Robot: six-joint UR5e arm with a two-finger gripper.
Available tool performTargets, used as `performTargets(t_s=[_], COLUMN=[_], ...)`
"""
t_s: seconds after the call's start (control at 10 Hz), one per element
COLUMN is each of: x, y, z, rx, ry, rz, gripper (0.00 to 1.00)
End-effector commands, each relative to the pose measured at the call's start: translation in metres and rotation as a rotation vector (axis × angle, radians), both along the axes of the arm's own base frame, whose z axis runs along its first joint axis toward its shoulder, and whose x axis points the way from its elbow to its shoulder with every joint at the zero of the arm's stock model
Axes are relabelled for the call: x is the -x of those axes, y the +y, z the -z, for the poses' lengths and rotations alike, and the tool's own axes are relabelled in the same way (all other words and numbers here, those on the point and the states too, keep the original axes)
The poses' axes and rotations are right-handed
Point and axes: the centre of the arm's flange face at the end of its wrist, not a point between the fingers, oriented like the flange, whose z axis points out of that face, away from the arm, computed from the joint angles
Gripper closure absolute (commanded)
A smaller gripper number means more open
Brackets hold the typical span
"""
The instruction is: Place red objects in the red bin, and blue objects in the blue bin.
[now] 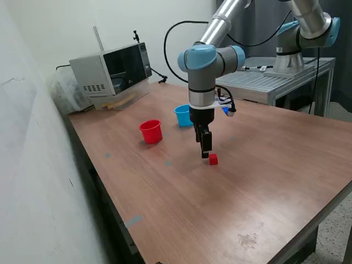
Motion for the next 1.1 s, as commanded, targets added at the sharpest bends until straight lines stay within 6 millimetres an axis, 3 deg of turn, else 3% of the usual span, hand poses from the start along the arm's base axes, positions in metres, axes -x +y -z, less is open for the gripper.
performTargets(t_s=[0.0, 0.3, 0.7, 1.0], x=[-0.004, -0.011, -0.014, -0.021], y=[0.002, -0.025, -0.03, -0.044], z=[0.013, 0.011, 0.013, 0.013], rx=[-0.002, -0.001, 0.003, 0.005], ry=[-0.019, -0.016, -0.02, -0.027], rz=[0.002, -0.033, -0.04, -0.072], gripper=[0.0, 0.0, 0.0, 0.0])
